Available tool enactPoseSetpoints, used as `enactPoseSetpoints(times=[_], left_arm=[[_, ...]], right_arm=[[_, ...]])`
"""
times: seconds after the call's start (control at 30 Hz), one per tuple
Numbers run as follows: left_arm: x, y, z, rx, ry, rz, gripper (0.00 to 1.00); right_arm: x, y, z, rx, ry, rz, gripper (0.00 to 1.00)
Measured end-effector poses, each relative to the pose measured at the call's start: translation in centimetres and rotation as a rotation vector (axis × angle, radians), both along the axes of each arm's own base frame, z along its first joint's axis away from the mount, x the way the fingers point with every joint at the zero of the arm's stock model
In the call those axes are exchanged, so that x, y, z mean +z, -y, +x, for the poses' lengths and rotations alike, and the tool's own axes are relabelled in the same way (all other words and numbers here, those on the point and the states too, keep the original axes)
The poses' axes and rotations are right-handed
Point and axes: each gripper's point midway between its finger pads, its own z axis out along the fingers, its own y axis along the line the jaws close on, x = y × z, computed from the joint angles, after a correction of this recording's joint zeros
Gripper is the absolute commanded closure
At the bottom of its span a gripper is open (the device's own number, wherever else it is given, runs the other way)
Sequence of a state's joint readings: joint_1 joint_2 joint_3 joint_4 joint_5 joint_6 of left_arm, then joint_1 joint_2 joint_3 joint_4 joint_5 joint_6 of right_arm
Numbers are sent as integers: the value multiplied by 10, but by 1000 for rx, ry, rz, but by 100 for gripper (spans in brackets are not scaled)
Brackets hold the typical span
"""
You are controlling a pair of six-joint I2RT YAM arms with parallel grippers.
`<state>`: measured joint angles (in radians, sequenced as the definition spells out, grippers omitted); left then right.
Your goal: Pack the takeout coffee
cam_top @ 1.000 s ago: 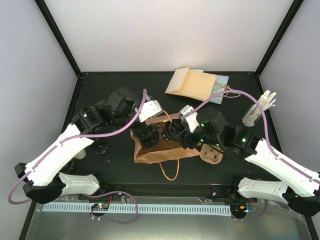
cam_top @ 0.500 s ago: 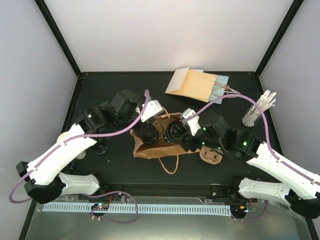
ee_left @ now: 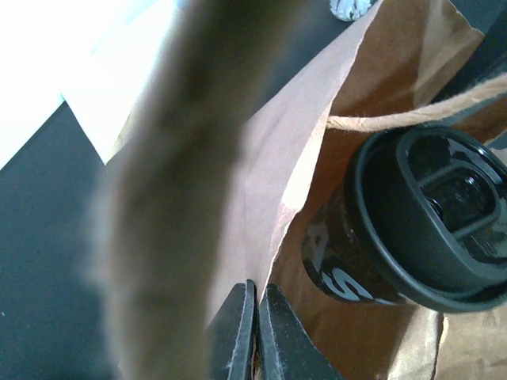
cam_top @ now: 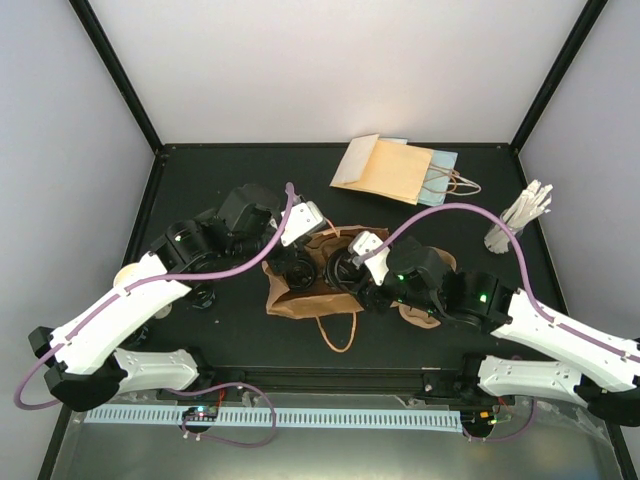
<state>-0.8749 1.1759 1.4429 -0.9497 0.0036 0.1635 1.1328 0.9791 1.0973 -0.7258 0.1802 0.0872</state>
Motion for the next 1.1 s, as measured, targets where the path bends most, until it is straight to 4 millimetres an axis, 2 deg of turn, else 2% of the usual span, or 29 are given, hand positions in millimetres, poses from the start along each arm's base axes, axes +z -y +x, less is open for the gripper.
enactPoseSetpoints(times=[0.2, 0.37, 0.57, 0.8, 1.0, 1.1], left_arm=[[-1, 1, -1, -3, 2, -5, 99], [1, 1, -1, -3, 7, -11, 98], [1, 1, -1, -3, 6, -10, 98], [1, 2, -1, -6, 6, -10, 98], [1, 2, -3, -8, 8, -12, 98], [2, 2, -3, -8, 9, -14, 98]], right_arm=[[5, 4, 10, -30, 64, -18, 53], [15, 7, 7, 15, 138, -12, 57], [15, 12, 5, 60, 198, -39, 57], [-1, 4, 2, 154, 224, -134, 56], [-13, 1, -3, 238, 283, -205, 61], [-25, 3, -9, 298, 318, -251, 57]])
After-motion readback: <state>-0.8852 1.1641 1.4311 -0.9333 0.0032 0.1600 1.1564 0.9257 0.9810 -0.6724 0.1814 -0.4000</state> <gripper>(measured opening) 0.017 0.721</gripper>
